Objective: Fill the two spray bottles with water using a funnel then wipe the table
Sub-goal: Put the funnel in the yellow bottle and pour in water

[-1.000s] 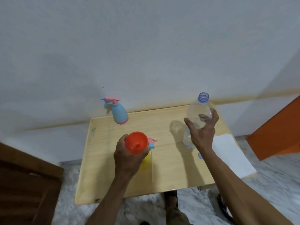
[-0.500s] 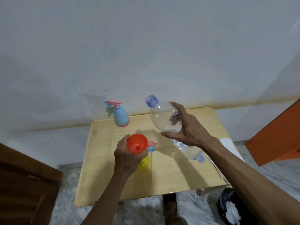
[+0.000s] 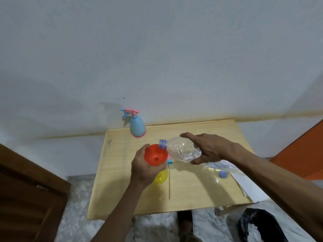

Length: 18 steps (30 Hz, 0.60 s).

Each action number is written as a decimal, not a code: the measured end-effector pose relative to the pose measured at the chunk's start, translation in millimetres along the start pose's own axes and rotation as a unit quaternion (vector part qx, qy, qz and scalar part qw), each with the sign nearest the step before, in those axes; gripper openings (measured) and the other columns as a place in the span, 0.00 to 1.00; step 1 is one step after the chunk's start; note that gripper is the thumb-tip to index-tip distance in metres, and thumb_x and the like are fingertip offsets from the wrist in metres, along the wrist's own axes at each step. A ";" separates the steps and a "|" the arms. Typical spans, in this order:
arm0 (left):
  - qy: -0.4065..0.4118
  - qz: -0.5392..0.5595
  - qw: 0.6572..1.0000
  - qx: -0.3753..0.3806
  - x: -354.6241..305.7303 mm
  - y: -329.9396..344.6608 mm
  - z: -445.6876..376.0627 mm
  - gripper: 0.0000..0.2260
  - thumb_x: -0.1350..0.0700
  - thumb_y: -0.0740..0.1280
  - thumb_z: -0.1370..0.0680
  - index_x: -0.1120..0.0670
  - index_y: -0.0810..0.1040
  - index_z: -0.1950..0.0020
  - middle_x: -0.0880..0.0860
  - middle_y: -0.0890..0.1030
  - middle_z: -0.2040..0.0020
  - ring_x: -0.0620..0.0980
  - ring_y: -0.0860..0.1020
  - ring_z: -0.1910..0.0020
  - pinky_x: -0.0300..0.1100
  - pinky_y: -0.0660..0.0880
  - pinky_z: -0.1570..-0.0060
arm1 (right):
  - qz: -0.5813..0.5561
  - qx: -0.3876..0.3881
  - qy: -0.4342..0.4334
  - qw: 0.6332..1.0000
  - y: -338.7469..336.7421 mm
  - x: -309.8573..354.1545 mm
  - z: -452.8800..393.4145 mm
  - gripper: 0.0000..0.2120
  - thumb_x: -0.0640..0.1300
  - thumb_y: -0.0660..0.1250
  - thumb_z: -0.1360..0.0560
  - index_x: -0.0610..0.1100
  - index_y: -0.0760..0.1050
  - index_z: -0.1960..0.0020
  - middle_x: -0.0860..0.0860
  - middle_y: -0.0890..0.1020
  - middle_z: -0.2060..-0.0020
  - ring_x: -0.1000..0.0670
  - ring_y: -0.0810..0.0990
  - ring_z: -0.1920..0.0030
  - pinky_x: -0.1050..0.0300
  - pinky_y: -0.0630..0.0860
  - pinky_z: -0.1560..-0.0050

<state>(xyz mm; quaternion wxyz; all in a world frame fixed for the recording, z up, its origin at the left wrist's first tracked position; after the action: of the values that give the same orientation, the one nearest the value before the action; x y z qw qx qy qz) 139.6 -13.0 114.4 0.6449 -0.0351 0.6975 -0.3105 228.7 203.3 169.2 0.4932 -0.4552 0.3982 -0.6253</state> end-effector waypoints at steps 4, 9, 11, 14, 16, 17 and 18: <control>-0.009 0.022 1.000 0.008 4.4 -0.5 -0.2 0.41 0.44 0.80 0.42 0.49 0.72 0.31 0.46 0.77 0.39 0.49 0.77 0.43 0.48 0.79 0.43 | 0.019 0.016 0.006 1.000 1.7 -3.3 -1.1 0.45 0.62 0.74 0.29 0.59 0.48 0.23 0.46 0.80 0.44 0.41 0.79 0.47 0.46 0.78 0.49; -0.023 0.049 0.998 0.025 6.5 2.5 -1.9 0.42 0.46 0.81 0.43 0.48 0.72 0.31 0.46 0.78 0.40 0.48 0.78 0.43 0.49 0.80 0.43 | 0.057 0.031 0.006 0.998 8.2 -4.1 -1.6 0.45 0.62 0.73 0.29 0.59 0.49 0.23 0.46 0.80 0.46 0.42 0.79 0.51 0.49 0.78 0.54; -0.020 0.051 0.998 0.026 6.9 3.2 -2.2 0.42 0.44 0.81 0.44 0.48 0.72 0.31 0.46 0.78 0.40 0.48 0.78 0.43 0.49 0.81 0.44 | 0.066 0.037 0.006 0.997 9.6 -4.6 -1.4 0.45 0.61 0.73 0.28 0.58 0.48 0.23 0.47 0.80 0.45 0.43 0.76 0.54 0.51 0.75 0.57; -0.020 0.055 0.998 0.022 8.2 3.4 -2.7 0.44 0.42 0.80 0.45 0.48 0.72 0.31 0.47 0.78 0.39 0.49 0.79 0.42 0.48 0.81 0.45 | 0.091 0.041 -0.003 0.995 11.8 -3.3 -0.8 0.44 0.61 0.72 0.28 0.58 0.49 0.23 0.49 0.79 0.45 0.45 0.74 0.53 0.51 0.74 0.58; -0.016 0.056 0.998 0.022 7.8 4.0 -3.0 0.44 0.42 0.79 0.45 0.49 0.72 0.31 0.47 0.78 0.39 0.49 0.79 0.42 0.47 0.81 0.45 | 0.104 0.039 -0.007 0.994 12.2 -3.1 -1.0 0.43 0.61 0.72 0.29 0.58 0.49 0.23 0.49 0.79 0.45 0.43 0.78 0.50 0.51 0.75 0.57; -0.016 0.056 0.998 0.022 8.1 4.3 -3.1 0.44 0.41 0.79 0.45 0.49 0.72 0.31 0.47 0.78 0.39 0.49 0.79 0.42 0.47 0.81 0.45 | 0.109 0.038 -0.007 0.993 12.8 -3.7 -1.5 0.44 0.61 0.72 0.29 0.58 0.49 0.23 0.49 0.79 0.45 0.42 0.79 0.49 0.51 0.75 0.57; -0.016 0.057 0.998 0.022 8.3 4.5 -3.4 0.45 0.41 0.78 0.46 0.49 0.72 0.31 0.47 0.78 0.39 0.49 0.79 0.42 0.47 0.81 0.45 | 0.115 0.036 -0.007 0.993 13.0 -4.1 -2.0 0.44 0.62 0.72 0.29 0.58 0.49 0.23 0.49 0.79 0.45 0.42 0.79 0.49 0.51 0.75 0.57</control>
<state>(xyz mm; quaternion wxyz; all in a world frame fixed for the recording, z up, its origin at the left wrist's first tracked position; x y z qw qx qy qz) 136.6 -11.8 104.8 0.6733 0.0145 0.6809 -0.2879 230.4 204.8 155.7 0.5810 -0.3929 0.4211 -0.5752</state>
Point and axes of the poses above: each hand's wrist, its own z-axis away from the middle knuckle, its own y-axis out of the palm, x = y × z, the point moved 8 cm from there along -z, towards the middle knuckle
